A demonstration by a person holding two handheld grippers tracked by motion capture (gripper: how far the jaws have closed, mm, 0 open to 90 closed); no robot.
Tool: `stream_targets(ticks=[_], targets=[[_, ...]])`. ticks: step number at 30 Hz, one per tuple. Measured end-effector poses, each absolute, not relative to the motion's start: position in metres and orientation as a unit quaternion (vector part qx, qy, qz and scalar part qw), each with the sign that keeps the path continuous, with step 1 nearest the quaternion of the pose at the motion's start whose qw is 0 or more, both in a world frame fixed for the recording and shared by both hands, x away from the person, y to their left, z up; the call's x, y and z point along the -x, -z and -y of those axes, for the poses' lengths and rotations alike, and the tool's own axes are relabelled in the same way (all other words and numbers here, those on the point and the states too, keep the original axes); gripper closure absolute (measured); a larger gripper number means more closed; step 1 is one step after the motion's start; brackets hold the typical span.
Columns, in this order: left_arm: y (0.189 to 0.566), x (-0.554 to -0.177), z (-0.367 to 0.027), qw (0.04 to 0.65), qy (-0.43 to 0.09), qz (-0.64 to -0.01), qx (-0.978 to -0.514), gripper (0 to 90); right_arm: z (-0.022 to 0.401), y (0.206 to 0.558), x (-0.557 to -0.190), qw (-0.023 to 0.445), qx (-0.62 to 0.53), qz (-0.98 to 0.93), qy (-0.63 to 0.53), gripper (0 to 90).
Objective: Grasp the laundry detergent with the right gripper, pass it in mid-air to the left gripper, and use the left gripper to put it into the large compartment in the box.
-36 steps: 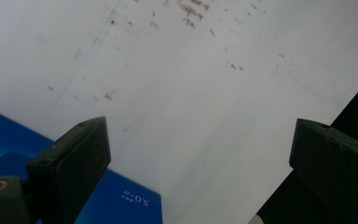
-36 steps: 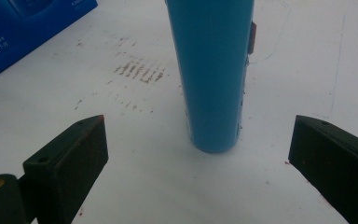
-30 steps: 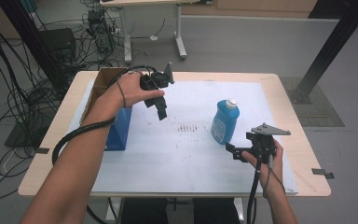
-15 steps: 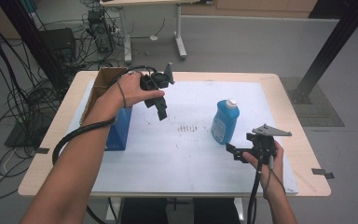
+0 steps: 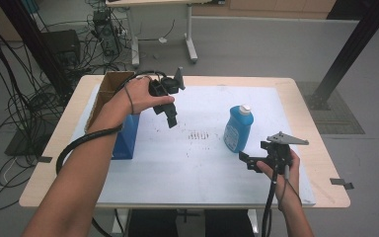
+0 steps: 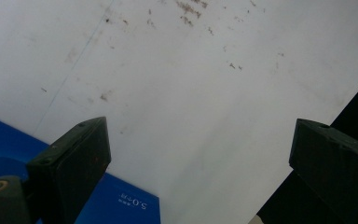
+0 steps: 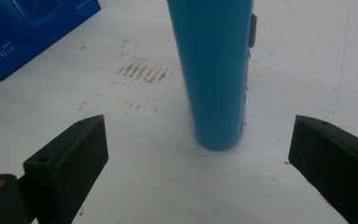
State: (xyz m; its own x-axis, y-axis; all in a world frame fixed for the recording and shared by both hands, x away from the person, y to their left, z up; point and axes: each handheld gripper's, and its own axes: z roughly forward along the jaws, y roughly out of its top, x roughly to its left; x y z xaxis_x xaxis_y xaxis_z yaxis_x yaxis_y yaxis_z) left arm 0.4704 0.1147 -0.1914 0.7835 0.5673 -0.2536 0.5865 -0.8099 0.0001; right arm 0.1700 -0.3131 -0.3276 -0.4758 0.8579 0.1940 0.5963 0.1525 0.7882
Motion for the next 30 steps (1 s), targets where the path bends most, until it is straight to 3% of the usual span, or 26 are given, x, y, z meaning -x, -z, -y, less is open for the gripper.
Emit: stream_targets(ticks=[30], targets=[[0.1942, -0.4711, -0.1079, 0.037, 0.123, -0.303, -0.944, 5.7, 0.3146, 0.3288, -0.1695, 0.151, -0.491, -0.741, -0.433, 4.7]])
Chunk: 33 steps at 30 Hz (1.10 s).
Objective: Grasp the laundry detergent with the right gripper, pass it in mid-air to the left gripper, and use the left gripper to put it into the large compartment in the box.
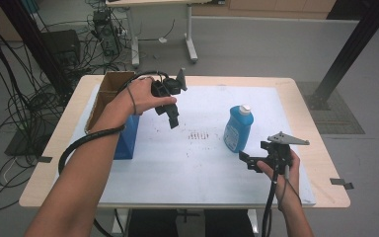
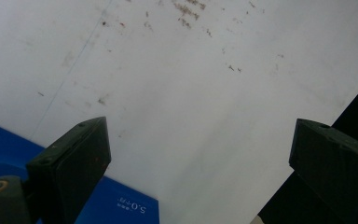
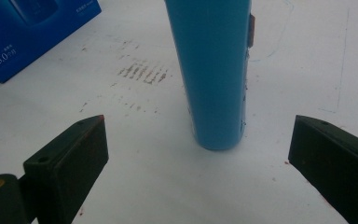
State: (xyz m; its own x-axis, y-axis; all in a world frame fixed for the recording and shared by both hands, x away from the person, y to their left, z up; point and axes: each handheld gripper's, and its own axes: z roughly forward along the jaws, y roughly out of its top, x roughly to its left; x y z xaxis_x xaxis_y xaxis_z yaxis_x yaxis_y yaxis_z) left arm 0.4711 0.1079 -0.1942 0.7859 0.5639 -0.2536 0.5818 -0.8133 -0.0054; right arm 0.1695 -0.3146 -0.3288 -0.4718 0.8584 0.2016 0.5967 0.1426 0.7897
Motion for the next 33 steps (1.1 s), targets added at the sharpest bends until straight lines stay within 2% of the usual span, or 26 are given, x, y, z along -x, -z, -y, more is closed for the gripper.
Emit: stream_targets(ticks=[33], targets=[[0.1954, -0.4706, -0.1085, 0.043, 0.125, -0.300, -0.945, 5.7, 0.3160, 0.3343, -0.1700, 0.149, -0.494, -0.738, -0.435, 4.2]])
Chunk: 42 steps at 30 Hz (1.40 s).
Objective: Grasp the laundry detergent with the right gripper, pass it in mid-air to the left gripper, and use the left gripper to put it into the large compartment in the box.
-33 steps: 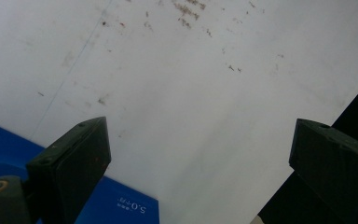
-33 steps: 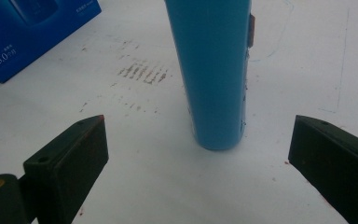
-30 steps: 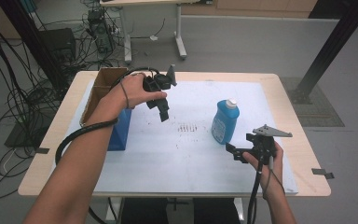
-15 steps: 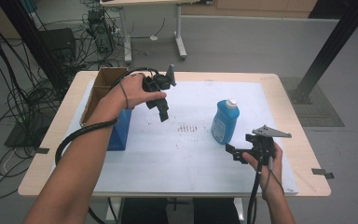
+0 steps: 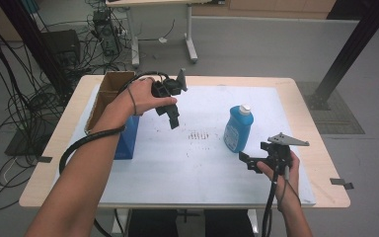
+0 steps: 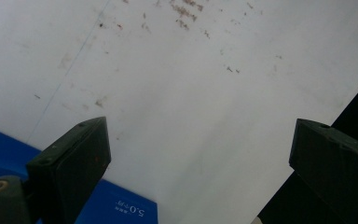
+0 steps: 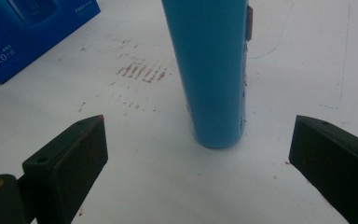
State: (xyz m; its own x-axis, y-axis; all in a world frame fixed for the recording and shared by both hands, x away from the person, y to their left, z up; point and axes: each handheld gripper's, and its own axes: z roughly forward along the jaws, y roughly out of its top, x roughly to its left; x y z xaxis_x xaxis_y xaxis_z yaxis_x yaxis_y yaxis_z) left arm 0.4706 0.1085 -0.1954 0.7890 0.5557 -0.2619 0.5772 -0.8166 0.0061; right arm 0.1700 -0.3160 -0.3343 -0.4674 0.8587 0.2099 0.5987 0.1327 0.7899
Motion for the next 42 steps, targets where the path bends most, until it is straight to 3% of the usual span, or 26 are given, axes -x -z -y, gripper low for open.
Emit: stream_targets(ticks=[42], targets=[[0.203, -0.463, -0.104, 0.056, 0.132, -0.288, -0.947, 5.9, 0.278, 0.384, -0.214, 0.208, -0.486, -0.716, -0.456, 3.9]])
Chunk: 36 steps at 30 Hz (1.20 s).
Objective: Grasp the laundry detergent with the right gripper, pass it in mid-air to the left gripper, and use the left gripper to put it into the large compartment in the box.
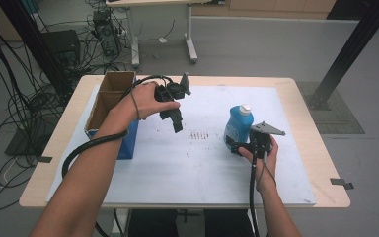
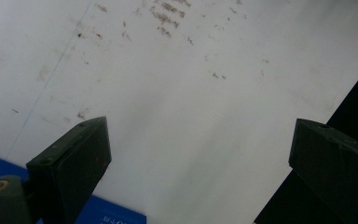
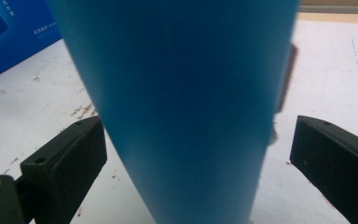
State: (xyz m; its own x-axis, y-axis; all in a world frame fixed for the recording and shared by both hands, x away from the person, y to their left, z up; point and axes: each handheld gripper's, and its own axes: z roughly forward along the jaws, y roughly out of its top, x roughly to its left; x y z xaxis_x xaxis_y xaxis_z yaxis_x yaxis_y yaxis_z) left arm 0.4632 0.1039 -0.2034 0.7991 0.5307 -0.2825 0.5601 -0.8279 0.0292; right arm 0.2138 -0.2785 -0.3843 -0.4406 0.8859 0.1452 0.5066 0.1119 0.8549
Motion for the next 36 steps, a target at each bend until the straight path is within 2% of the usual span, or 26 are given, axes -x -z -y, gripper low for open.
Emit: stream_targets(ticks=[6, 25, 36], targets=[[0.205, -0.463, -0.103, 0.056, 0.134, -0.285, -0.948, 6.0, 0.275, 0.386, -0.211, 0.216, -0.486, -0.710, -0.461, 5.1], [0.206, -0.463, -0.106, 0.057, 0.135, -0.287, -0.947, 6.0, 0.273, 0.399, -0.205, 0.218, -0.494, -0.689, -0.483, 26.0], [0.208, -0.463, -0.104, 0.057, 0.138, -0.288, -0.946, 6.0, 0.271, 0.401, -0.203, 0.227, -0.497, -0.685, -0.482, 32.5]])
